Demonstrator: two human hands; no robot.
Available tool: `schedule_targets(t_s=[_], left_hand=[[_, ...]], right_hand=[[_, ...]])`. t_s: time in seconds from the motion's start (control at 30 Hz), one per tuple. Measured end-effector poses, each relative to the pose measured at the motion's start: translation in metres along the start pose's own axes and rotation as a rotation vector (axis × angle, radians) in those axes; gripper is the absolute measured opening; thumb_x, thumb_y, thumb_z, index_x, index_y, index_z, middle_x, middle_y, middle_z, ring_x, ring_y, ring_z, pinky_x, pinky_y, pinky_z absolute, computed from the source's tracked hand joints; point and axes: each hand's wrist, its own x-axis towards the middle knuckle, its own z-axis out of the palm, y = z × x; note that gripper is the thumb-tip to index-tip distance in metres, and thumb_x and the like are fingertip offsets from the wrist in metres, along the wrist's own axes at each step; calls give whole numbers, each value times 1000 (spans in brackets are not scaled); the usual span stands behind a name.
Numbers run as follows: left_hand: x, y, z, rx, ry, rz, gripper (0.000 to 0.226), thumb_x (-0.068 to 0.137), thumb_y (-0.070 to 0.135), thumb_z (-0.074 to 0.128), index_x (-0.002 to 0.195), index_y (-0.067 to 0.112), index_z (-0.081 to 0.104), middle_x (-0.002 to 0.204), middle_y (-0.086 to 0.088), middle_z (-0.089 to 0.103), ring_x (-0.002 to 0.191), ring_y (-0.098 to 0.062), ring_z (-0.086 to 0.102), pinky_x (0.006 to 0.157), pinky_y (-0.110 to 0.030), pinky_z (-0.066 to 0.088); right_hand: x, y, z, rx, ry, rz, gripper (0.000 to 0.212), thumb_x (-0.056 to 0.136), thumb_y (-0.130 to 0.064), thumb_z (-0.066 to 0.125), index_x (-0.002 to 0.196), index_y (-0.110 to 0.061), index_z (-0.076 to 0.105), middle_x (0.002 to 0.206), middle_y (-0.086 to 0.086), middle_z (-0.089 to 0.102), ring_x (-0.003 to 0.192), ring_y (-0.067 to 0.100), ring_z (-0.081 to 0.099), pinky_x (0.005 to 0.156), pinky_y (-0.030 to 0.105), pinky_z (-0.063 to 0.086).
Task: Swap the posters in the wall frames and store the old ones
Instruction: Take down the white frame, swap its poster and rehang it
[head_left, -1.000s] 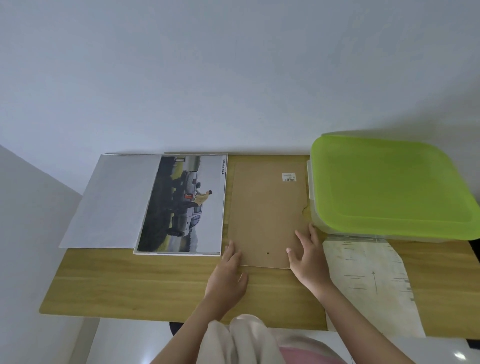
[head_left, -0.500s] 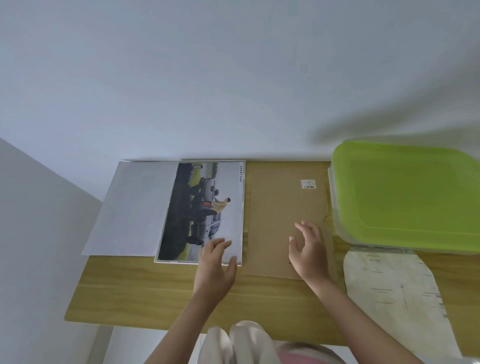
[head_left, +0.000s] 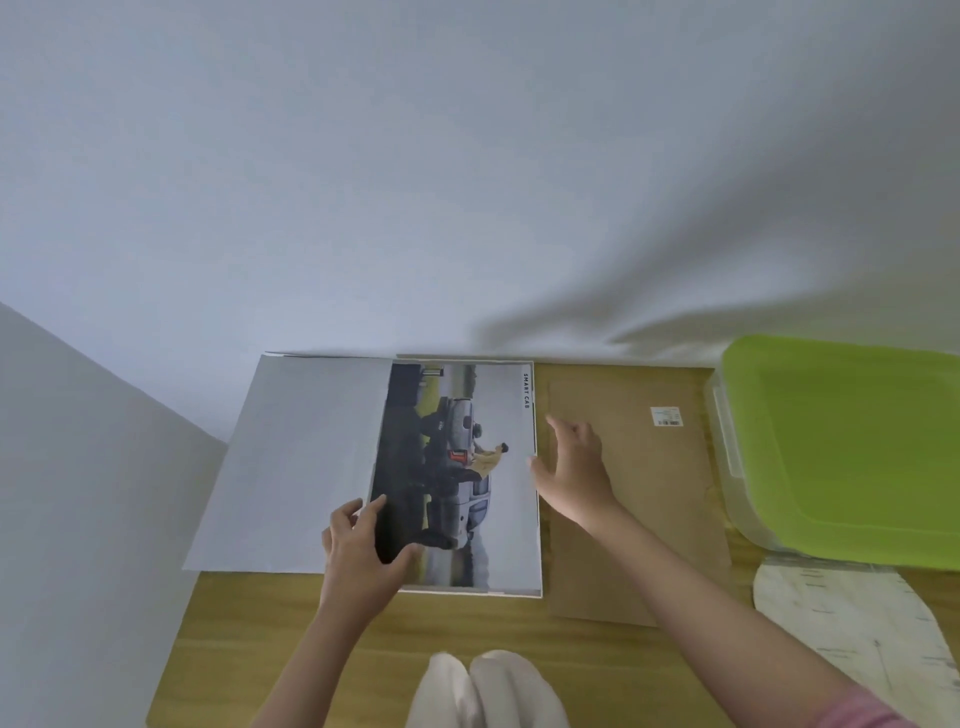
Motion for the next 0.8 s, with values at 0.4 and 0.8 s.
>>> schedule_targets(t_s=[0.4, 0.8], left_hand=[[28, -19, -9, 140, -178, 116, 103, 63, 49, 77, 146, 29, 21, 125, 4, 26, 109, -13, 33, 95, -36, 45], [29, -16, -9, 171, -177, 109, 101, 65, 50, 76, 146, 28, 19, 129, 2, 26, 115, -16, 35, 99, -37, 44]], right_hand=[[84, -34, 7, -324, -176, 71, 101, 69, -58, 69, 146, -21, 15, 135, 14, 28, 128, 33, 30, 93, 42, 42], [89, -36, 11, -351, -204, 115, 100, 61, -57, 75, 139, -24, 23, 135, 11, 26, 128, 32, 28, 95, 42, 42]])
